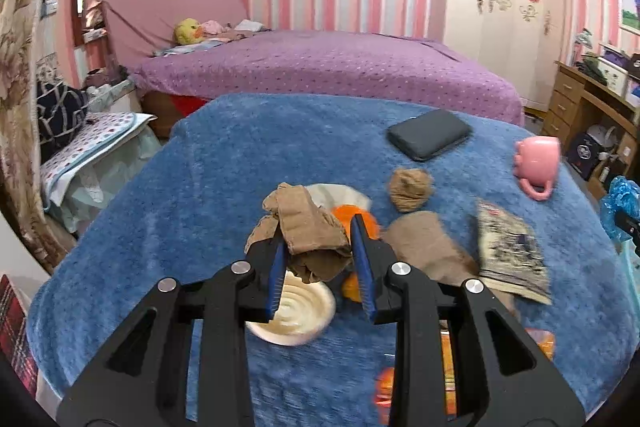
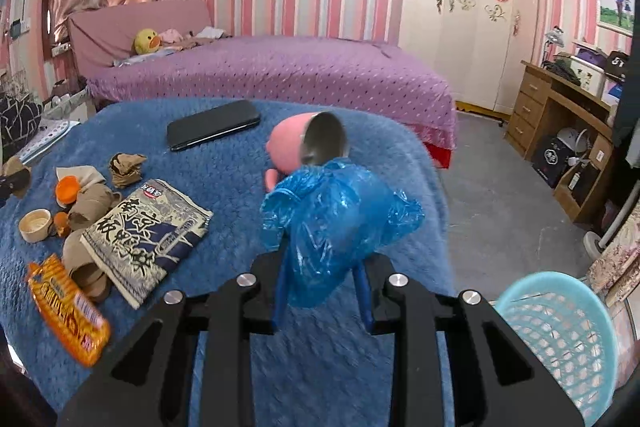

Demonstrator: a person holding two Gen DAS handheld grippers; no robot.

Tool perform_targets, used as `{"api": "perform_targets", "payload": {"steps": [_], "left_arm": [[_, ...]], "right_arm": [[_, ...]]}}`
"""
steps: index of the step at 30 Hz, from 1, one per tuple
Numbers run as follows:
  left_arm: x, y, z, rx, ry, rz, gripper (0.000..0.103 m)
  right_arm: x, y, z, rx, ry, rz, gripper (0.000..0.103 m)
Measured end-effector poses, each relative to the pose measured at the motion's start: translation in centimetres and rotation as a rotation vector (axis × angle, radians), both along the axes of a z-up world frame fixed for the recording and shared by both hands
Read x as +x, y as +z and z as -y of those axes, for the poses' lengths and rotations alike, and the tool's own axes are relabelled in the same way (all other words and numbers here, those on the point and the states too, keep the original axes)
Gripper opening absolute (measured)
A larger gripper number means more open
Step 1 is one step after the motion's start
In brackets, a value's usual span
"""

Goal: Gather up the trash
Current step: 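Carry the brown paper and blue bag over the light-blue basket with both tools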

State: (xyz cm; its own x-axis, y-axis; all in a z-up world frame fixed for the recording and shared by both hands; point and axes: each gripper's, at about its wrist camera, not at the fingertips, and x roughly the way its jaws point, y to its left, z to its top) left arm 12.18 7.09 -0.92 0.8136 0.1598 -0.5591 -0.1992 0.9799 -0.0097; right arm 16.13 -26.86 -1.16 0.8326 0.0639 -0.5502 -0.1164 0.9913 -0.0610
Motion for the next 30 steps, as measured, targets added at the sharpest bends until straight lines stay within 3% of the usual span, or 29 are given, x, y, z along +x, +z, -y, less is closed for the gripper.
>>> {"api": "perform_targets", "payload": {"steps": [8,11,19,30], "left_arm": [[-0.9,1.9,4.8,0.017,-0.056,0.036,0.029],[-1.5,2.9,7.4,0.050,-0.075,0.066,0.029],[-1.5,4.4,15.6,0.047,-0.178,0.085,0.029],[0.0,1.7,24.5,-0.060,-0.352,0.025,0.029]], "right_arm": [[-3.6,1.2,4.4,-0.031,-0.031,0.020,0.028],[-4.6,1.3,6.4,-0.026,-0.056,0.018,0.028],[-6.8,1.0,13.1,-0.013,-0.152,0.021,0.028],[-7.8,-0.4,21.1,-0.019,-0.289,-0.010,0.028]]}}
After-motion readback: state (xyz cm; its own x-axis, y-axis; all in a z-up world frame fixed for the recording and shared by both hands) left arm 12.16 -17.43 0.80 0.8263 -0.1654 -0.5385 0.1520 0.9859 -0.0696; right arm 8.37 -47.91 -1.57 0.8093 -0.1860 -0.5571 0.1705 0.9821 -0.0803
